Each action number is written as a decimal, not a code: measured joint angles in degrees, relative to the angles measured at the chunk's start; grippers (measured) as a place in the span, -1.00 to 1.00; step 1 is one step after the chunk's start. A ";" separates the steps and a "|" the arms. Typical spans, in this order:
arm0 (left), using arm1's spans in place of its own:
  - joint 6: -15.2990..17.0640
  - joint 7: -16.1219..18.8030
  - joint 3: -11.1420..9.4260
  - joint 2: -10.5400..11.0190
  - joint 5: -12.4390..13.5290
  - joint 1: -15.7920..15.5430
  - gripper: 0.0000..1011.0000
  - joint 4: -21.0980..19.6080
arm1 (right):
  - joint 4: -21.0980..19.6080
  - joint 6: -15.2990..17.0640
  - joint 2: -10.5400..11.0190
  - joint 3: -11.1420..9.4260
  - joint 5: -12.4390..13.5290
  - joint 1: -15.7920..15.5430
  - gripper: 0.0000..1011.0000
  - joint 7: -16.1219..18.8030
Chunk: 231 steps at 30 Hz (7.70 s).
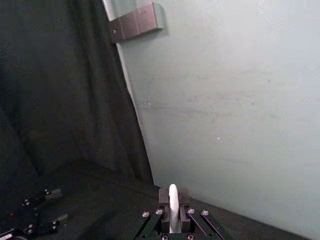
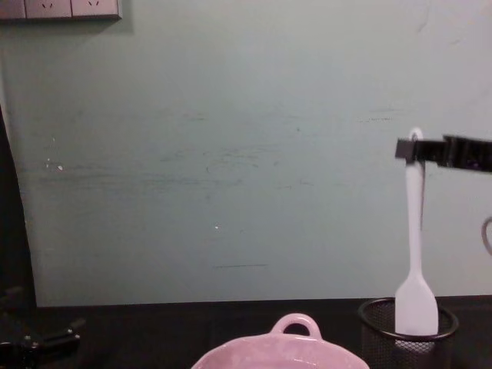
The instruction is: Use the one hand to pick up the spoon and stir the clear water in the bowl.
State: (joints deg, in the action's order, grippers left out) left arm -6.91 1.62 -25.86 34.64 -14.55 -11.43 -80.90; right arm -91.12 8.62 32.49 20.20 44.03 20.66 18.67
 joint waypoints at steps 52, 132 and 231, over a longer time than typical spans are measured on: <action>0.00 0.00 0.00 0.00 0.00 0.00 1.00 0.00 | 2.26 -2.52 -7.11 7.69 -5.61 5.86 -0.78 7.23; 0.00 0.00 0.00 0.00 0.00 0.00 1.00 0.00 | 18.10 -13.89 -17.35 8.84 -10.99 4.10 -0.78 15.87; 0.00 0.00 0.01 0.00 0.00 0.00 1.00 0.00 | 16.92 -15.59 -15.39 3.54 -12.49 1.28 -0.78 12.64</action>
State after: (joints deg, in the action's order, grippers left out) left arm -6.91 1.62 -25.86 34.65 -14.55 -11.43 -80.90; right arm -74.21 -6.97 17.09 23.74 31.54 21.95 31.30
